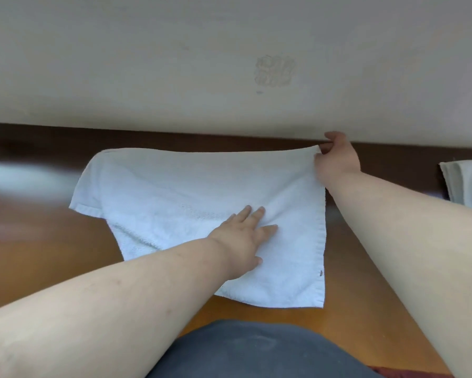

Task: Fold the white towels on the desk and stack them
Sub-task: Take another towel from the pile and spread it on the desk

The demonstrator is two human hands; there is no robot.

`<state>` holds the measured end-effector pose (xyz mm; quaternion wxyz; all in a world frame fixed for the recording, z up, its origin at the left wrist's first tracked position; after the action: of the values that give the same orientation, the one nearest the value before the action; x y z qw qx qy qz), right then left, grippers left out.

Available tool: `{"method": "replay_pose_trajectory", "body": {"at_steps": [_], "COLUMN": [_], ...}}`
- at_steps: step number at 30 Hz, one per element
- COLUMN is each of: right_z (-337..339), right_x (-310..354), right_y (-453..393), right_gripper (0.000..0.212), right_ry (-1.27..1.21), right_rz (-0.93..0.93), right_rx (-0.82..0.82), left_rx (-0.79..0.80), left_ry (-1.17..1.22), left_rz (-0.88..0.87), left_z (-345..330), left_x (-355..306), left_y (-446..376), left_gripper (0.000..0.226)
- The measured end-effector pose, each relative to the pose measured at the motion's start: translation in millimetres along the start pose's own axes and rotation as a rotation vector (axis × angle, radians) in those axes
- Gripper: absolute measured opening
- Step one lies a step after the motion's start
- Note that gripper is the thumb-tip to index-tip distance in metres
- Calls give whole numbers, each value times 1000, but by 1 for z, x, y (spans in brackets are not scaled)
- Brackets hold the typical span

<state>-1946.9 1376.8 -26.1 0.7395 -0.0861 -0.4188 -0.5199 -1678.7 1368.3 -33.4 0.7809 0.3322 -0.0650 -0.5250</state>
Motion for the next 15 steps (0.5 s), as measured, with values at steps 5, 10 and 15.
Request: {"method": "replay_pose_trajectory", "body": {"at_steps": [5,10,15], "right_z": [-2,-91,-117], "right_x": [24,22,33], "right_y": [49,141,161], "right_gripper": [42,34,38], "right_ry": [241,614,791], "right_rz": [277,547,422], "right_rx": [-159,328,221], "left_rx": [-232,-305,-244], "left_ry": [-13,69,234], "left_rz": [209,345,52], "left_z": [17,18,15], "left_x": [39,104,151], "left_y": [23,57,85], "left_gripper": [59,46,47]}}
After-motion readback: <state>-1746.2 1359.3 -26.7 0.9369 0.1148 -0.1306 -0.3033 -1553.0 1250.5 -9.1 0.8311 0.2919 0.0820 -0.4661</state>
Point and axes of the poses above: each hand's wrist, its own y-axis away from the middle knuckle, its own z-axis out of the back of the hand, x = y × z, the point moved 7 cm from there along -y, towards the middle knuckle, and after that the axes turned 5 degrees about -x, right-handed, at the moved point
